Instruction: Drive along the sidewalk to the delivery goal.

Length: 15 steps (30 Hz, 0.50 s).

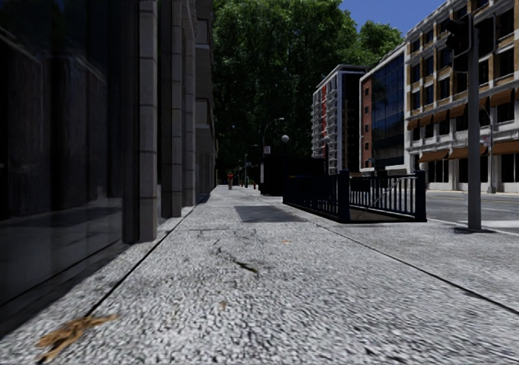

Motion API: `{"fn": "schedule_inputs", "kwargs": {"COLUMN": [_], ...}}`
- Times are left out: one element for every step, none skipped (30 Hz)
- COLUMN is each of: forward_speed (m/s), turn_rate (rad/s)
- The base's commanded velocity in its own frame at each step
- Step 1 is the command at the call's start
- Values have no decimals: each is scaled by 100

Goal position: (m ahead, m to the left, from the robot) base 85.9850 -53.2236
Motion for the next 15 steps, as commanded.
{"fn": "schedule_inputs", "kwargs": {"forward_speed": [200,200,200,200,200,200,200,200,200,200,200,200,200,200,200], "turn_rate": [0,0,0,0,0,0,0,1,1,5,9,12,14,14,17]}}
